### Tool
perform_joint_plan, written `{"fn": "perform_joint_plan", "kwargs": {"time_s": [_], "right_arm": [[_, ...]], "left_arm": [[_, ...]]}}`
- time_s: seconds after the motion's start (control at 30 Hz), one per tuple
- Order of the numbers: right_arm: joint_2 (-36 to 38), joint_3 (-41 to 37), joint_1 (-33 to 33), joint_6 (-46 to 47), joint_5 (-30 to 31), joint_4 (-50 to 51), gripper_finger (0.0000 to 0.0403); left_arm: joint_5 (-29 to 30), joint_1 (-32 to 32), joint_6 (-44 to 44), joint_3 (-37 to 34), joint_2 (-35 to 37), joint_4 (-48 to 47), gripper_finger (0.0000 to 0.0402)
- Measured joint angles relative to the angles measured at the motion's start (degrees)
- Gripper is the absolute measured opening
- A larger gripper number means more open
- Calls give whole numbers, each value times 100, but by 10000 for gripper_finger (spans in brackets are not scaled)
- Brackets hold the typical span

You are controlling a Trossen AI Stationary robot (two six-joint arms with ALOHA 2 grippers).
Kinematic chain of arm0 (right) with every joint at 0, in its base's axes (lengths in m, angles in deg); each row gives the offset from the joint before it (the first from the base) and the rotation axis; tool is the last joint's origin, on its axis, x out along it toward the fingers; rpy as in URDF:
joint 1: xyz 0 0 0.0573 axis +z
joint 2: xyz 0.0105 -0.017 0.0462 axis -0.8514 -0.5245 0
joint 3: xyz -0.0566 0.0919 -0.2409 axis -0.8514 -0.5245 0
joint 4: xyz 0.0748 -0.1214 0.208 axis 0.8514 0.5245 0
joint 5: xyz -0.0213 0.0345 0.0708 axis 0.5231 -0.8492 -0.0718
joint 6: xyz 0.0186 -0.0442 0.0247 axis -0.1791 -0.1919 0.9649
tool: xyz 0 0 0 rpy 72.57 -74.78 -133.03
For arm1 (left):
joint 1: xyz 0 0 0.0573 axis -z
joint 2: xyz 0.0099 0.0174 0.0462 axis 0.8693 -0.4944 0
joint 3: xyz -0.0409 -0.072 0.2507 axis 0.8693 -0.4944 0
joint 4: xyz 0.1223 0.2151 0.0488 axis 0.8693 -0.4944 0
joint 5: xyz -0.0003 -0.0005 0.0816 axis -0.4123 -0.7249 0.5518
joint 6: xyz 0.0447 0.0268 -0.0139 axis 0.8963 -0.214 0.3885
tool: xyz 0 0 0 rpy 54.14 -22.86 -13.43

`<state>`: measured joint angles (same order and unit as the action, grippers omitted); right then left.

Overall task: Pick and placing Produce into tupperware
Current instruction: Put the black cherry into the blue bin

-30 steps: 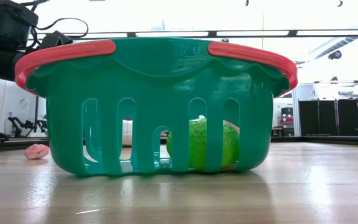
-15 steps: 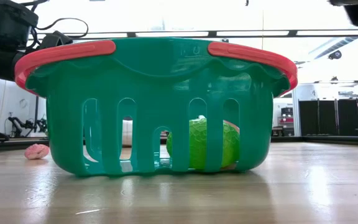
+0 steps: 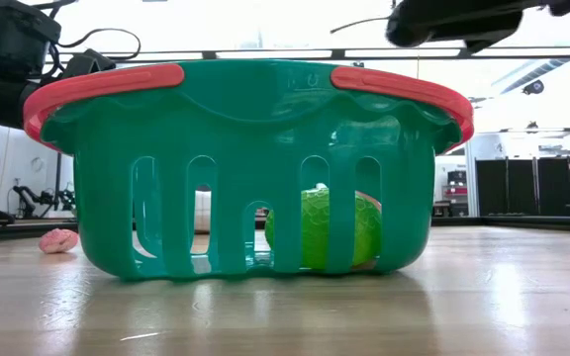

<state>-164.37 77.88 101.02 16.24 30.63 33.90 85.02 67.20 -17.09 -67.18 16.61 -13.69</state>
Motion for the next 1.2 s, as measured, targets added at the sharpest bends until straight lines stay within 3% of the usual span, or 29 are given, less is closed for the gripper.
{"fn": "perform_joint_plan", "kwargs": {"time_s": [0.53,1.2], "right_arm": [[-3,-1,-1024,-801,-1261,-579,98],[-3,-1,-1943,-1218,-2159,-1174,98]], "left_arm": [[0,-2,2,0,0,-2,173],[-2,-2,9,0,0,-2,173]]}}
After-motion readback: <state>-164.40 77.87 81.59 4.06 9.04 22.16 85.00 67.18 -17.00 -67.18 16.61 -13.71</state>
